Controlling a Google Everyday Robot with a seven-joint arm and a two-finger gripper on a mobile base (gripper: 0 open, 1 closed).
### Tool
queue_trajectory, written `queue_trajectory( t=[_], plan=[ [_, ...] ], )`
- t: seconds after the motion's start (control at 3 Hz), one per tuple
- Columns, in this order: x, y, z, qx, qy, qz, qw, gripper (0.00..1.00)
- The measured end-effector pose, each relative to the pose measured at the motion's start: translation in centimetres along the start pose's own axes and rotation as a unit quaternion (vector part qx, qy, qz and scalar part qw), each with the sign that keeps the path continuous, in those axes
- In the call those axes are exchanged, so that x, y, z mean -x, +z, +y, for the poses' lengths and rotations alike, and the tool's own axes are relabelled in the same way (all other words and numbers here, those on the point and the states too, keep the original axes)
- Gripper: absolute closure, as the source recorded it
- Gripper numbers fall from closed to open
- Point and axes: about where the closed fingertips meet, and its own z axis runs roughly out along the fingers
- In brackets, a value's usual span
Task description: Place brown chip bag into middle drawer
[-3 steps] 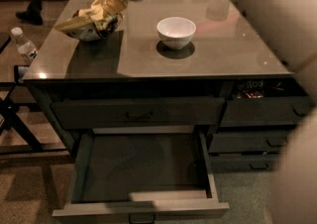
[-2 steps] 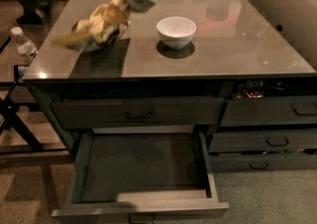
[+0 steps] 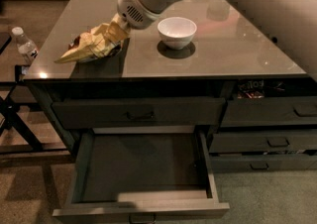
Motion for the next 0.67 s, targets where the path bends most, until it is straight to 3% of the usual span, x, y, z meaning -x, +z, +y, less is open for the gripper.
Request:
queue_trajectory(
  t=[0.33,0.67],
  plan=[
    [0.0,-0.7,1.3,0.003,0.003,-0.001,1.0000,1.00],
    [-0.6,-2.2,4.4,0.006,0.023,-0.004,0.9997,1.00]
  ],
)
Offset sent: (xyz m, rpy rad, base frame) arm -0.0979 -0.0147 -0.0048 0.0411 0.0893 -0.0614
